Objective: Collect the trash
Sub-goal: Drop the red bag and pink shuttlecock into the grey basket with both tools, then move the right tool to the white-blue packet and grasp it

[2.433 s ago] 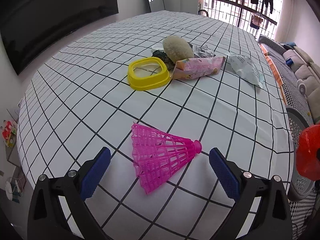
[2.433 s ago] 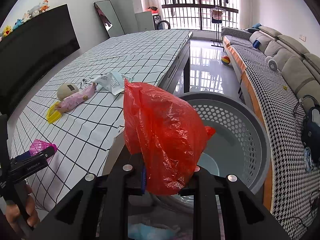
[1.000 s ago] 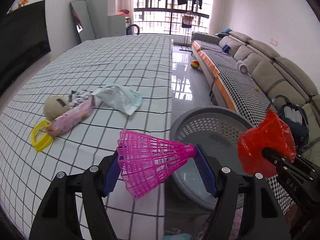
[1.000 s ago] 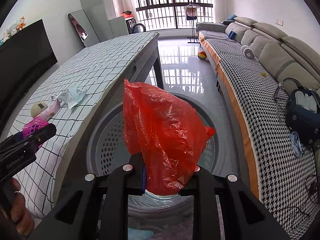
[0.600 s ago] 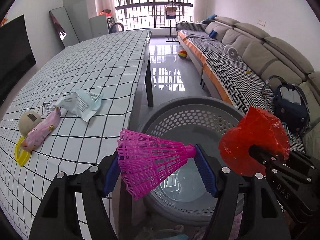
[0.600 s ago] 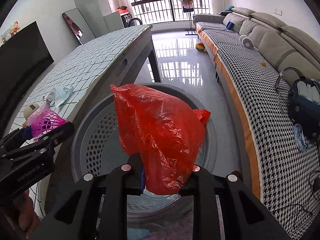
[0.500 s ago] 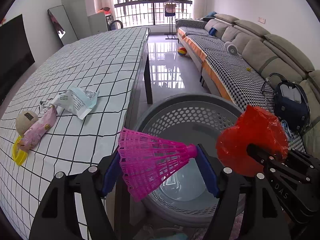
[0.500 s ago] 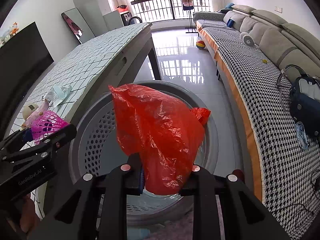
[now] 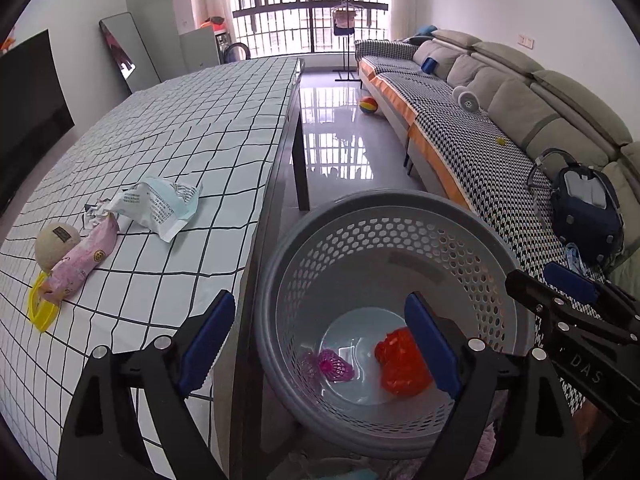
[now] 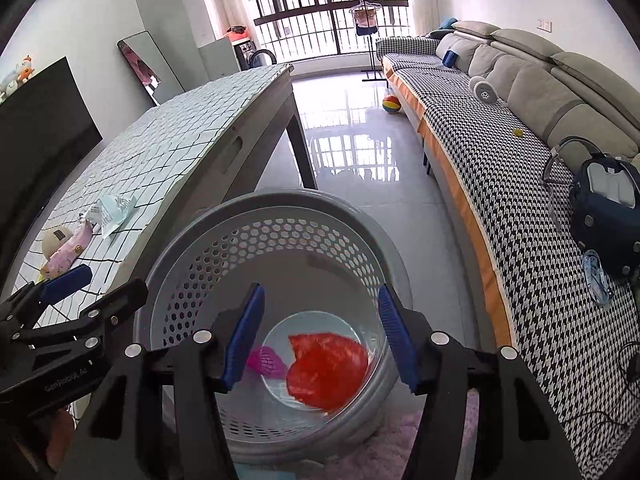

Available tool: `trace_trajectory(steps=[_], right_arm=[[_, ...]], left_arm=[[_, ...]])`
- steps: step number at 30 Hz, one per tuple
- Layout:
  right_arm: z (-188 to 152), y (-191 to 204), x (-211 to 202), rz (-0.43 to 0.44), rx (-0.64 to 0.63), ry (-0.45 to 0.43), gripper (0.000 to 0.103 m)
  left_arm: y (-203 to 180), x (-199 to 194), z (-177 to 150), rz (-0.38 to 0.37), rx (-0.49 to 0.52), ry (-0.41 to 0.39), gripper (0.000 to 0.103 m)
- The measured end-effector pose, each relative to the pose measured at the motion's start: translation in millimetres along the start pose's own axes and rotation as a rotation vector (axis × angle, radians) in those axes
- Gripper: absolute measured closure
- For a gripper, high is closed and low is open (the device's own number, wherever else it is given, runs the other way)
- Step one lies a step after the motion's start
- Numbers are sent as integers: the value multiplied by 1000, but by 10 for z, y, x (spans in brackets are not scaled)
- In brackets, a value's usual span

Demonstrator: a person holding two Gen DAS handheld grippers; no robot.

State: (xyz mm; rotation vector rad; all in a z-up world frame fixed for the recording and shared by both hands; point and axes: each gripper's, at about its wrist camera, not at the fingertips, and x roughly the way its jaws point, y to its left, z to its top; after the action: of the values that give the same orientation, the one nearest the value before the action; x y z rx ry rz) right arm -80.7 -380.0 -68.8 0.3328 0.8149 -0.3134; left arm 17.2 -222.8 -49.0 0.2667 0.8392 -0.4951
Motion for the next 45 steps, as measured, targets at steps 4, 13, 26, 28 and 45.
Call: trace_trajectory(steps=[4,13,26,28,45], right_arm=[[-10,9,-4,3,3,6,46],[-78,55,32,7,2,26,46],[-115,273,86,-5,-16,31,31],[-118,309,107,-6,-17,43,31],[-85,905,-143,61,-83,-27,28]], left_arm=[[20,-9,-1,2,-5,-1,17],[109,-109,5,6,-37,-21,14],[387,-386,-7,1,-68,-70,9],[451,-436,-3,-4,-79,-73,9],[1260,-876,-169,108,-183,-134,9]])
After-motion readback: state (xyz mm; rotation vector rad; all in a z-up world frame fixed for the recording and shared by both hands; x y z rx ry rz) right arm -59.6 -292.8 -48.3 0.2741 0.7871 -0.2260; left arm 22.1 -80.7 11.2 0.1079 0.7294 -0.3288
